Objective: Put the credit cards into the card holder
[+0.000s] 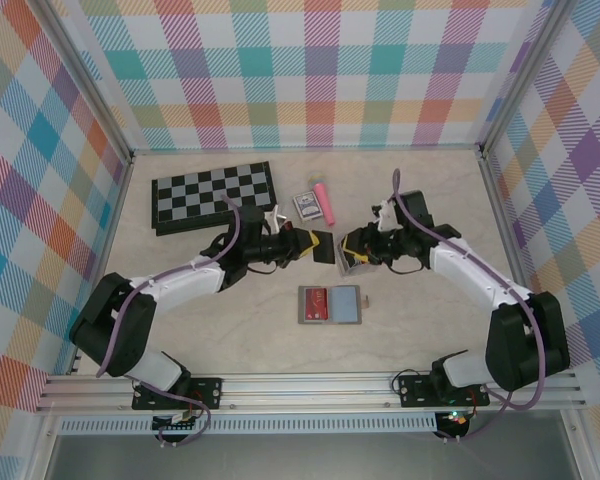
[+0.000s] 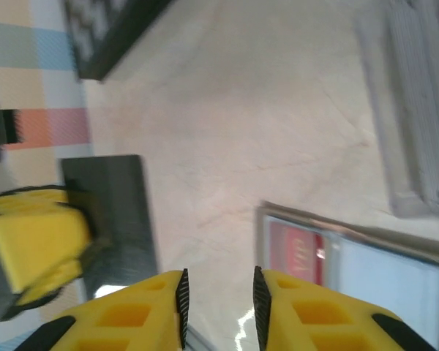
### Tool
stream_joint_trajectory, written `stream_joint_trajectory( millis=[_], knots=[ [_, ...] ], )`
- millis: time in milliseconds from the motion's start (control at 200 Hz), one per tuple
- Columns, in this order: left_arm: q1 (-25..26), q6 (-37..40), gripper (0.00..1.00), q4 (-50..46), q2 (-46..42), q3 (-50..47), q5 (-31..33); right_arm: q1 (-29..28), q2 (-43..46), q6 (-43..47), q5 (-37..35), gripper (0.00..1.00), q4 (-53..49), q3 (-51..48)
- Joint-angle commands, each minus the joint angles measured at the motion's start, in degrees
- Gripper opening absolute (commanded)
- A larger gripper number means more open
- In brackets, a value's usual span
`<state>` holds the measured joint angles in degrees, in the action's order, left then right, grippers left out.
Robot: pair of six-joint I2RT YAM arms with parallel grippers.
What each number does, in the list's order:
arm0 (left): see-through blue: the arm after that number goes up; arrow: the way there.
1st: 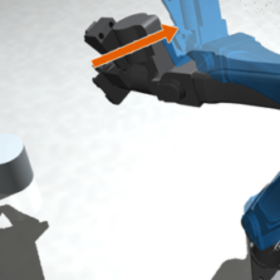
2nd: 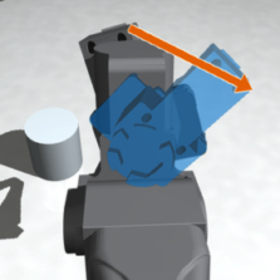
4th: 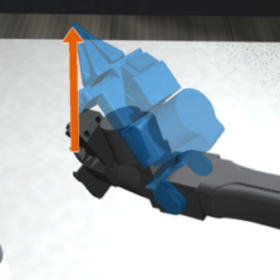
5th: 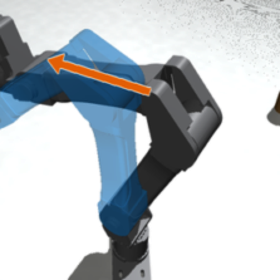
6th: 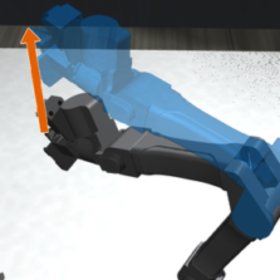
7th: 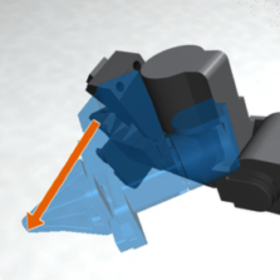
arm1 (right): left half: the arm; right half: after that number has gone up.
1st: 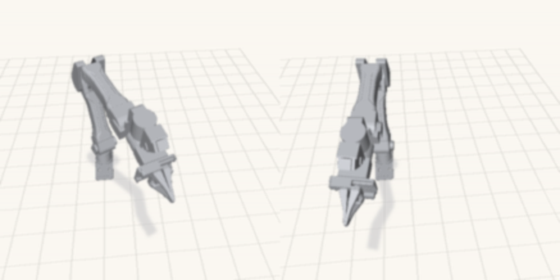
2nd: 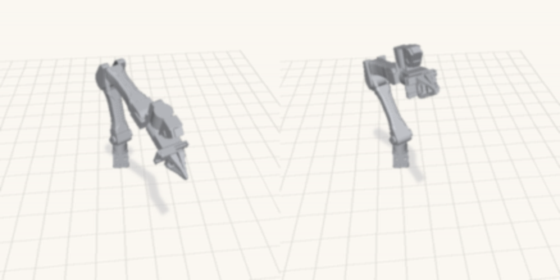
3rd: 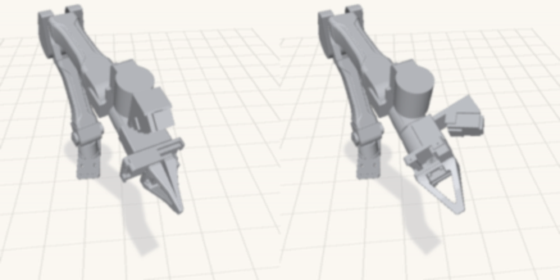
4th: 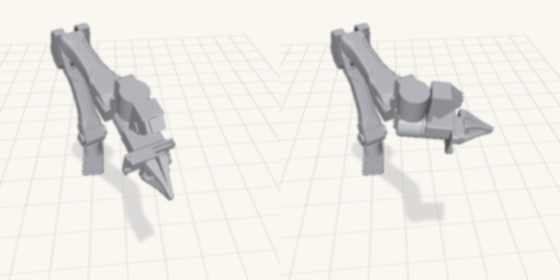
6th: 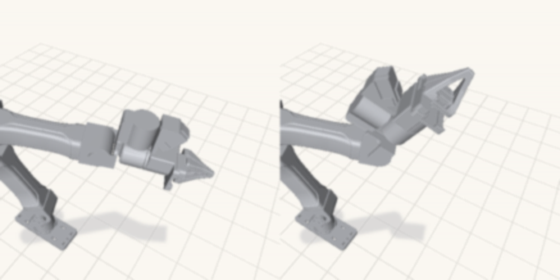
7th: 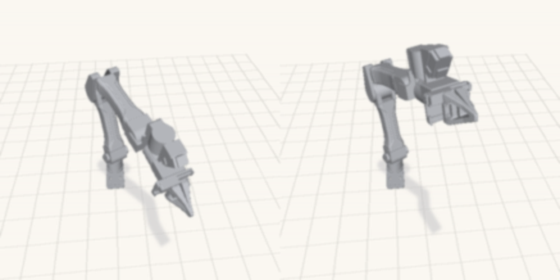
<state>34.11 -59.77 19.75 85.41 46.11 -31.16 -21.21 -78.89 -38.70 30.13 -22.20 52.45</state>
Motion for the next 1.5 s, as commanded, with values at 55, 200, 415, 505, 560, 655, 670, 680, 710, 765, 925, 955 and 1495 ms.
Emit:
stream_joint_trajectory(
  millis=[55,200,415,505,560,655,670,680,710,765,925,955,1495],
  knots=[
    [2.05,4.47,0.0,-7.63,-3.23,-4.87,4.53,-7.71,-0.86,0.68,-11.52,0.28,-7.06,-3.25],
    [5.37,3.82,0.0,-6.39,-1.9,-7.28,6.34,-11.17,-2.03,-2.44,-15.89,0.27,-5.76,-6.79],
    [9.47,4.08,0.0,-4.02,3.01,-6.67,8.09,-10.82,-4.08,-1.9,-20.02,0.26,-7.11,-8.41],
    [10.62,5.58,0.0,-5.33,4.68,-5.96,9.27,-10.53,-5.34,-1.39,-20.11,0.26,-6.61,-8.83],
    [11.05,6.06,0.0,-5.32,5.18,-6.16,10.0,-10.34,-5.95,-1.35,-20.12,0.26,-6.07,-9.23],
    [11.66,5.98,0.0,-3.02,6.05,-6.9,10.48,-10.17,-6.55,-1.12,-20.08,0.25,-5.14,-9.89],
    [11.78,5.98,0.0,-2.76,6.23,-6.91,10.58,-10.21,-6.68,-1.12,-20.27,0.25,-5.14,-9.98],
    [11.82,5.98,0.0,-2.65,6.32,-6.93,10.59,-10.2,-6.77,-1.12,-20.39,0.25,-5.14,-9.95],
    [11.95,5.98,0.0,-2.29,6.71,-6.91,10.66,-10.21,-7.01,-1.04,-20.75,0.25,-5.22,-10.14],
    [12.12,5.9,0.0,-1.19,7.26,-7.08,10.85,-10.17,-7.53,-0.86,-21.01,0.24,-5.33,-10.17],
    [12.63,5.68,0.0,0.51,9.01,-7.26,10.85,-10.2,-8.98,-0.85,-21.58,0.22,-4.7,-10.96],
    [12.69,5.79,0.0,0.4,9.36,-7.3,10.85,-10.17,-9.21,-0.85,-21.69,0.21,-4.79,-11.09],
    [14.17,6.85,0.0,-0.61,8.64,-9.78,17.46,-10.21,-11.62,-1.08,-20.6,0.18,-3.25,-11.84]
  ],
)
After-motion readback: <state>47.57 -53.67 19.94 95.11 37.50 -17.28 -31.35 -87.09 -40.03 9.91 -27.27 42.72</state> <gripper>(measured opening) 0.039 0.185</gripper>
